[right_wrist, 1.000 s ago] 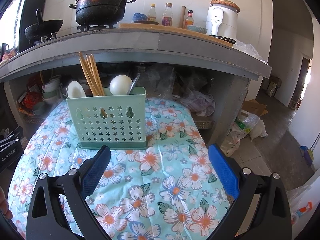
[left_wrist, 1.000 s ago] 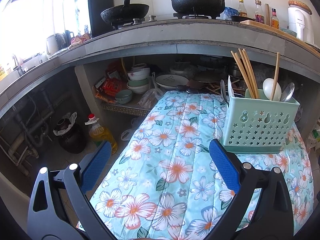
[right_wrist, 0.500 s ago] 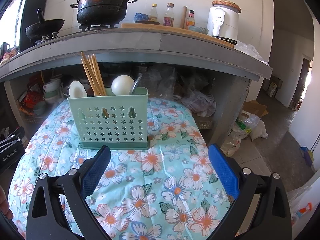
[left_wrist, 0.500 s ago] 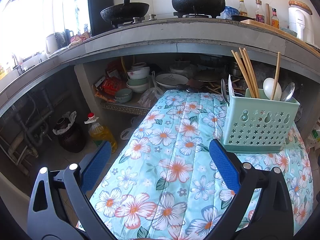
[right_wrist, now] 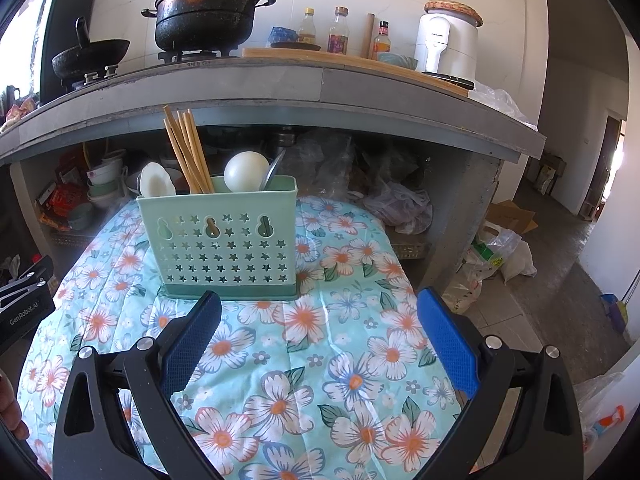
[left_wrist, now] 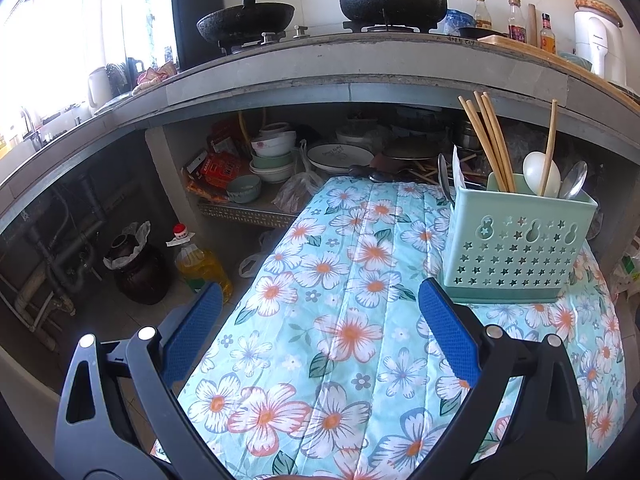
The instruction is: Organize utensils
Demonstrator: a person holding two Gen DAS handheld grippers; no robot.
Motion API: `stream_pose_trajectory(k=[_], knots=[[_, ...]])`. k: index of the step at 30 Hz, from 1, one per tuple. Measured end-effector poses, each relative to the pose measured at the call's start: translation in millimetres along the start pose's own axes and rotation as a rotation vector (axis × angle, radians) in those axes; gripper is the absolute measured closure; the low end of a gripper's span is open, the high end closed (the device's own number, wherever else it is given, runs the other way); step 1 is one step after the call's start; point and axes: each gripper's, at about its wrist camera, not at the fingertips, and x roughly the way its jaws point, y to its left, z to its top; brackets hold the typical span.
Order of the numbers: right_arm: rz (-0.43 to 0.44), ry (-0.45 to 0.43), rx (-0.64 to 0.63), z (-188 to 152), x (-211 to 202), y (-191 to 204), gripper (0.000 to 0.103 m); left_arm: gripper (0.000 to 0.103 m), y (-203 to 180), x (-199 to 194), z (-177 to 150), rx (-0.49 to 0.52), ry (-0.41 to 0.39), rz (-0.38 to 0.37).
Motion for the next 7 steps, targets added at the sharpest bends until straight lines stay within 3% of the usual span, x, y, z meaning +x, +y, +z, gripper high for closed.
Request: stream_pose_trajectory(k=[7], knots=[[0.001,0.000,0.000,0.4,-0.6,0.1,0.008,0.009,-4.9,-3.9,0.5,0.016,-0.009,-0.007]])
